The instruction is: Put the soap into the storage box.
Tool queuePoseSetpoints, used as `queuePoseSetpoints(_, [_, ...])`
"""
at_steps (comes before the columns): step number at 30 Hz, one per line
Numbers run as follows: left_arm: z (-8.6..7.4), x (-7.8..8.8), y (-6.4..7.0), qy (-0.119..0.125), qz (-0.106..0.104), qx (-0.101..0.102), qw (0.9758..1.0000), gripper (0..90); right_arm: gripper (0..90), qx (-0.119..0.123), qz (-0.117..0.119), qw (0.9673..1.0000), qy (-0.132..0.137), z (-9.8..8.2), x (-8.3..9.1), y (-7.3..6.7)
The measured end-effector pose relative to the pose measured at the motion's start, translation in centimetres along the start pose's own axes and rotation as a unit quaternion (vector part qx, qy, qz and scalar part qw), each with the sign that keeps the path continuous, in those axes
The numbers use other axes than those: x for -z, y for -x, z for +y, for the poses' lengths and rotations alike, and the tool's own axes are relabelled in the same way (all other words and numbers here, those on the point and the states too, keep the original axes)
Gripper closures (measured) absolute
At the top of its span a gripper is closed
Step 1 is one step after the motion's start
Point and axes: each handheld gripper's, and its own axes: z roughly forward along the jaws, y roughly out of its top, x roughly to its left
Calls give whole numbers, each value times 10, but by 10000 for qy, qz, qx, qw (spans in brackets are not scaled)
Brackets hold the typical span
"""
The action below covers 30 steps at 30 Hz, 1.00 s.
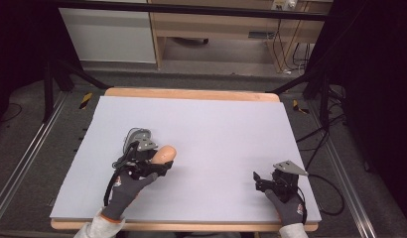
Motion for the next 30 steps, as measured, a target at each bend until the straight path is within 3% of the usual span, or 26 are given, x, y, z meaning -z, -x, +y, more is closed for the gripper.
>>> queuePoseSetpoints(30, [12,15,-53,350,410,510,9972,317,69,13,7,10000,-22,1,-1,-1])
